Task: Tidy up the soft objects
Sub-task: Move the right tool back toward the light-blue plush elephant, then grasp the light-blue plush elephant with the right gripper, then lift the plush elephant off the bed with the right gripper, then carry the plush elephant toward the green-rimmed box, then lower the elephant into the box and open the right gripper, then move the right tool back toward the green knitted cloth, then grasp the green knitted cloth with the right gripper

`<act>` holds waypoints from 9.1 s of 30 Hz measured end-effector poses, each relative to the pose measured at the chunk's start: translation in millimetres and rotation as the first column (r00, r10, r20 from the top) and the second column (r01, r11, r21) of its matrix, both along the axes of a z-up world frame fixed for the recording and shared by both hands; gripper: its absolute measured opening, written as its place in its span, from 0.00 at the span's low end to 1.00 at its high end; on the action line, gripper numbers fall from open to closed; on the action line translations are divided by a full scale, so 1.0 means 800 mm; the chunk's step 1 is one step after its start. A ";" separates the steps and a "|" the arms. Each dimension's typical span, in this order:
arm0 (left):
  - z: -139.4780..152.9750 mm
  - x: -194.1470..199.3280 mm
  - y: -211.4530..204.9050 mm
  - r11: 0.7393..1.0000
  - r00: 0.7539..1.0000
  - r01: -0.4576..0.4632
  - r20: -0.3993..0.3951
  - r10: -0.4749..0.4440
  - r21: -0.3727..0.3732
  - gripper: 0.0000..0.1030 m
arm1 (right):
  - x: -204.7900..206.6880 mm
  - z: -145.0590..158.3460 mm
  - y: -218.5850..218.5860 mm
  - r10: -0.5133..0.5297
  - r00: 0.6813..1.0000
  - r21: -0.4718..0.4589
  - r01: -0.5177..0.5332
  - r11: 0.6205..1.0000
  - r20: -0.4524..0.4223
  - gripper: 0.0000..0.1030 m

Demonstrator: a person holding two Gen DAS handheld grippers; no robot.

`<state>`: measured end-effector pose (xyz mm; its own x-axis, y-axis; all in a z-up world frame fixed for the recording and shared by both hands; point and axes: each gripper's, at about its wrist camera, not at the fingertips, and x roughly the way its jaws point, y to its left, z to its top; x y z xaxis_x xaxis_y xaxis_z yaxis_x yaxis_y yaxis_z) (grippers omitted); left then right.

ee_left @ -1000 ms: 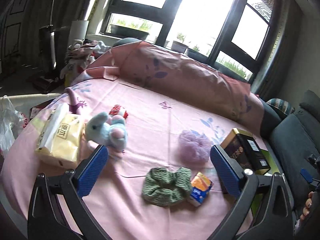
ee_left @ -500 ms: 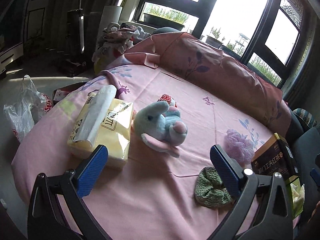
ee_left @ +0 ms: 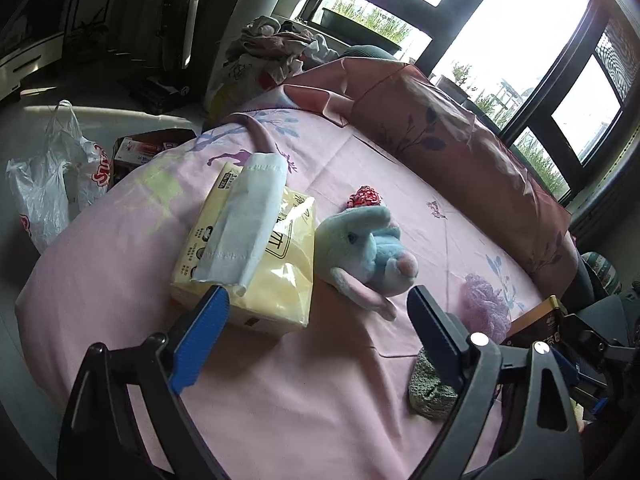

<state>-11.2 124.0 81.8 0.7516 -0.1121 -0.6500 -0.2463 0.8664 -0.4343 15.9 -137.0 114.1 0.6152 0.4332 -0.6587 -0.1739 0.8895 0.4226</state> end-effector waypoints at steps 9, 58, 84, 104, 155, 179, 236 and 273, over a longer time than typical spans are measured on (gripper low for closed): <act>-0.004 -0.002 0.022 0.998 1.000 -0.022 -0.012 0.022 -0.061 0.74 | 0.072 -0.045 0.097 0.109 0.990 0.032 -0.107 0.994 -0.086 0.86; -0.022 0.014 -0.105 0.879 0.883 0.455 -0.062 -0.466 -0.141 0.74 | -0.014 -0.066 -0.039 0.009 0.984 -0.018 -0.013 1.000 -0.179 0.60; -0.042 -0.001 -0.169 0.788 0.761 0.607 -0.213 -0.613 -0.102 0.69 | -0.018 -0.080 -0.016 0.092 0.967 -0.002 -0.096 0.995 -0.238 0.74; 0.012 -0.034 -0.173 0.820 0.820 0.572 -0.037 -0.571 0.017 0.55 | -0.065 -0.009 -0.006 0.011 0.999 -0.116 -0.006 0.993 0.048 0.67; 0.141 -0.100 -0.328 0.767 0.651 0.572 0.406 -0.641 0.292 0.55 | -0.152 0.109 -0.176 -0.208 0.890 0.006 0.225 0.974 0.405 0.67; 0.103 -0.046 -0.562 0.525 0.490 0.780 0.190 -0.851 0.341 0.57 | -0.152 0.015 -0.414 -0.560 0.813 0.377 0.475 0.796 0.158 0.67; 0.021 -0.023 -0.213 0.904 0.923 0.377 -0.001 -0.385 0.202 0.94 | -0.092 0.055 -0.173 -0.168 0.961 0.030 0.166 0.986 0.218 0.89; -0.096 0.013 -0.188 0.860 0.909 0.394 -0.275 -0.313 0.323 0.66 | 0.024 -0.138 0.020 0.040 0.999 -0.416 -0.039 0.908 -0.004 0.86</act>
<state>-0.6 -26.2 4.9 0.5510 -0.0703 -0.8316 0.0589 0.9972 -0.0452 34.9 -120.9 3.6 0.6065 0.1443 -0.7819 -0.2136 0.9768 0.0146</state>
